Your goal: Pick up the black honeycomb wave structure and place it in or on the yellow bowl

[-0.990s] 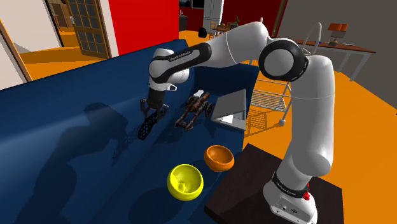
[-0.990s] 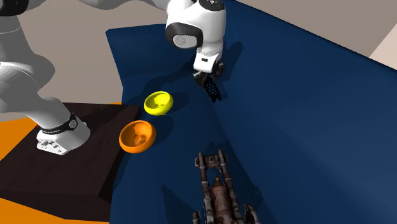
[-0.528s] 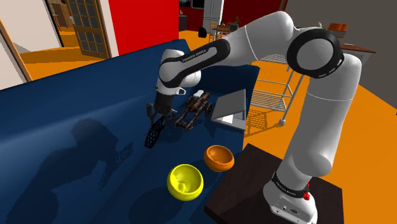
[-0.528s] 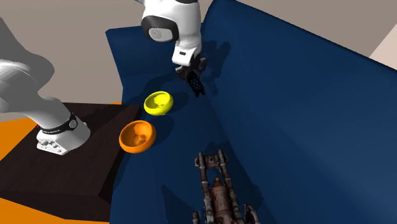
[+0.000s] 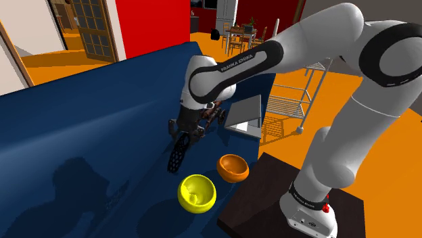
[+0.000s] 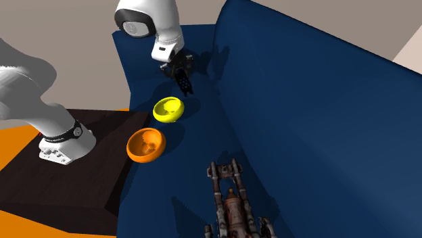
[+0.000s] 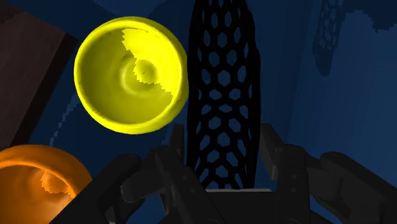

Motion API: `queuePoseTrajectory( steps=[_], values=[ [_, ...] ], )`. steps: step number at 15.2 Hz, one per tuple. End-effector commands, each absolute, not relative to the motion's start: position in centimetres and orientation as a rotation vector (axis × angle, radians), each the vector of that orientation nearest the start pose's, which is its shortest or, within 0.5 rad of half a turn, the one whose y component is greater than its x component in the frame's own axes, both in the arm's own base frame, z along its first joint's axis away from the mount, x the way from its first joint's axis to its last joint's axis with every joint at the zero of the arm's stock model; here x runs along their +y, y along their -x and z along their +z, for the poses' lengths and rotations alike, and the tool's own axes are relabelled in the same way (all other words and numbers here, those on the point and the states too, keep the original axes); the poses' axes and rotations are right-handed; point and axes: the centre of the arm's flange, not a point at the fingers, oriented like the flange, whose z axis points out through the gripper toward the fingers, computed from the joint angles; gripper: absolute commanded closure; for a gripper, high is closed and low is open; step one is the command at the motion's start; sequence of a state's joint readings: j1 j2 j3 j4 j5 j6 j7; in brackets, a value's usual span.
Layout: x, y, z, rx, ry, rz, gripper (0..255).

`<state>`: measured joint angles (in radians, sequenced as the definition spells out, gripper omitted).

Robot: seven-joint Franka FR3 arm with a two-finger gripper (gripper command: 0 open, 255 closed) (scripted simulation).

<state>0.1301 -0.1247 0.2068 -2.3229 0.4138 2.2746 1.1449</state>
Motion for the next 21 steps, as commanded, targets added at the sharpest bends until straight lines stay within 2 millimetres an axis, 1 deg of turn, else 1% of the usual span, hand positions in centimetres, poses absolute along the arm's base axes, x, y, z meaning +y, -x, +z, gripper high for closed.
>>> queuePoseTrajectory(
  steps=[1, 5, 6, 21],
  values=[
    [18.2, -44.4, 39.9, 1.456, 2.464, 0.209, 255],
    [19.4, -39.3, 40.4, 1.456, 2.464, 0.209, 255],
    [19.8, -37.7, 40.6, 1.456, 2.464, 0.209, 255],
    [19.8, -37.7, 32.7, 1.456, 2.464, 0.209, 255]
  ],
)
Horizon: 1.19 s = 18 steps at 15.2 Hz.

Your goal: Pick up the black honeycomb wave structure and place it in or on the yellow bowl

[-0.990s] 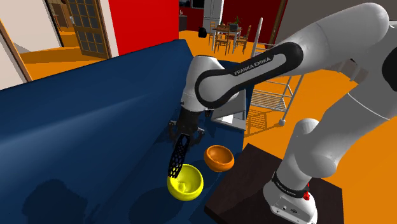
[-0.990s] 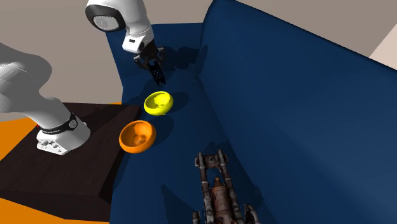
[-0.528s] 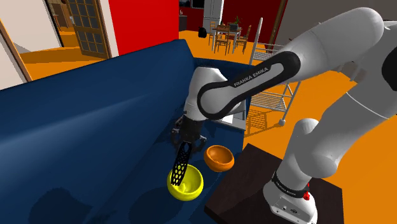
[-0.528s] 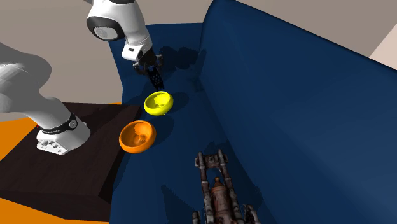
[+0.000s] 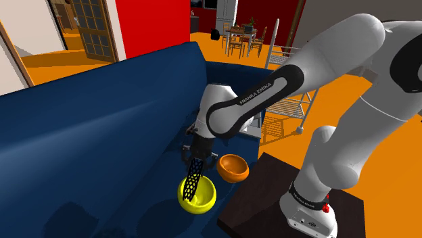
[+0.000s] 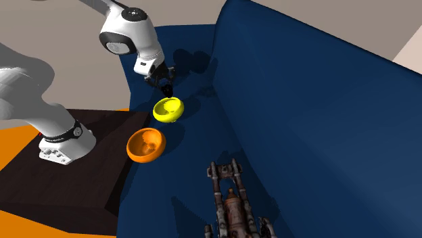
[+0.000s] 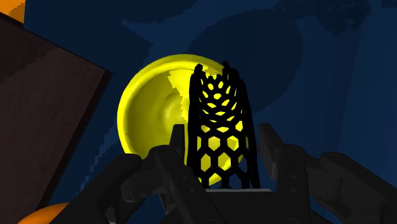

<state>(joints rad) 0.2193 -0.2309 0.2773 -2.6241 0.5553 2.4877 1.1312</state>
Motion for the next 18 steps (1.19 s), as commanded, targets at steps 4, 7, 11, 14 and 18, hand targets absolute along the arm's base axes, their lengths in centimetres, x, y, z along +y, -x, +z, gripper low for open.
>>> queuePoseTrajectory(
  steps=[4, 7, 11, 14, 18],
  values=[
    [19.8, -37.7, 30.8, 1.456, 2.464, 0.209, 255],
    [19.8, -37.7, 30.8, 1.456, 2.464, 0.209, 255],
    [19.8, -37.7, 30.8, 1.456, 2.464, 0.209, 255],
    [19.8, -37.7, 30.8, 1.456, 2.464, 0.209, 0],
    [19.4, -37.7, 32.1, 1.456, 2.464, 0.209, 0]
  ],
)
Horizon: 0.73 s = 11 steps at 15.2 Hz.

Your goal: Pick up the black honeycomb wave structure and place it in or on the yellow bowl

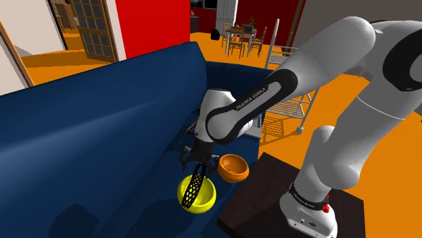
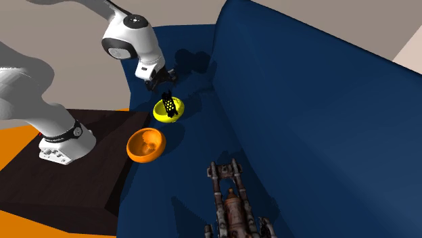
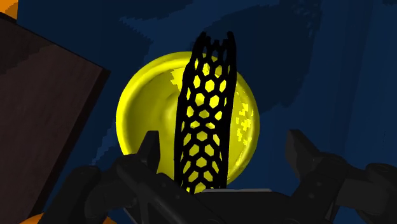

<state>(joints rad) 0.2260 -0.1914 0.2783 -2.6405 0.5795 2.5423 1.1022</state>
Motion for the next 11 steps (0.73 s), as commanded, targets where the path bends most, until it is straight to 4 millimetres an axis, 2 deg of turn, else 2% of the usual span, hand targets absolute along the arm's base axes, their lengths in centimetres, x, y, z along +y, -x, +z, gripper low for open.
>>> queuePoseTrajectory(
  steps=[1, 3, 11],
  values=[
    [19.0, -37.7, 33.3, 1.456, 2.464, 0.209, 0],
    [18.3, -37.6, 35.6, 1.456, 2.464, 0.209, 0],
    [18.3, -37.6, 35.6, 1.456, 2.464, 0.209, 0]
  ],
)
